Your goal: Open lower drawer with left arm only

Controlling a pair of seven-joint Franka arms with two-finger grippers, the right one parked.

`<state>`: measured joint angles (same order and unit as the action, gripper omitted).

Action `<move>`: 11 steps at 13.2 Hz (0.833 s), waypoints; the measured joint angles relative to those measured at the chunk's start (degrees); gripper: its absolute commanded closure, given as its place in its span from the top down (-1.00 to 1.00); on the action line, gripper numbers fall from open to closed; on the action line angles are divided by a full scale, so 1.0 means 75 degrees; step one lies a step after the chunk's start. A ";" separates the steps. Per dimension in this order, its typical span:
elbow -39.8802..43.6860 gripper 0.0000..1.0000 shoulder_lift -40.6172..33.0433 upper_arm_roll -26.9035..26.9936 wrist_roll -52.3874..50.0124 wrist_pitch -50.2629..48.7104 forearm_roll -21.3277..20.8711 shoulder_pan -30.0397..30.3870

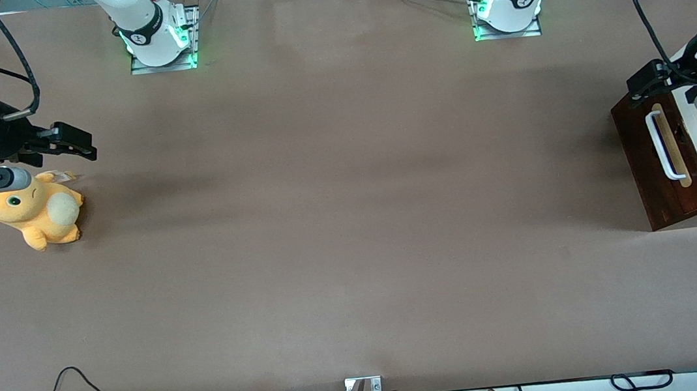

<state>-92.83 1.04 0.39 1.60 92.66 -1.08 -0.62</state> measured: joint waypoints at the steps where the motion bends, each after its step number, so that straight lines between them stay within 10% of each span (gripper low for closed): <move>1: 0.0020 1.00 0.0000 -0.0005 0.0009 -0.0062 0.0000 0.0000; 11: 0.0045 1.00 0.0008 -0.0051 0.0026 -0.0396 0.0000 -0.0001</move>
<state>-92.49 1.10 0.00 1.79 89.69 -1.08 -0.63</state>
